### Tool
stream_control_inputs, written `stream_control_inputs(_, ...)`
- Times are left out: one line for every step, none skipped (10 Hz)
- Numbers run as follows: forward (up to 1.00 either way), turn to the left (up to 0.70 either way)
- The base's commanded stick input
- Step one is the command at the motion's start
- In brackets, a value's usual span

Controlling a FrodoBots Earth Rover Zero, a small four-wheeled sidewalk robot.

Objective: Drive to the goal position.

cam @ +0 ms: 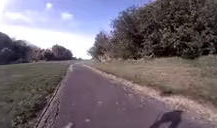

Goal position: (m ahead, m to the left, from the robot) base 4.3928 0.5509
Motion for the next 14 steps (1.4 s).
stream_control_inputs(0.70, 0.35)
stream_control_inputs(0.70, 0.35)
stream_control_inputs(0.70, 0.35)
stream_control_inputs(0.70, 0.35)
stream_control_inputs(0.70, 0.35)
stream_control_inputs(0.70, 0.35)
stream_control_inputs(0.70, 0.35)
stream_control_inputs(0.70, 0.35)
stream_control_inputs(0.70, 0.35)
stream_control_inputs(0.70, 0.35)
stream_control_inputs(0.70, 0.35)
stream_control_inputs(0.70, 0.11)
stream_control_inputs(0.70, 0.02)
stream_control_inputs(0.70, 0.02)
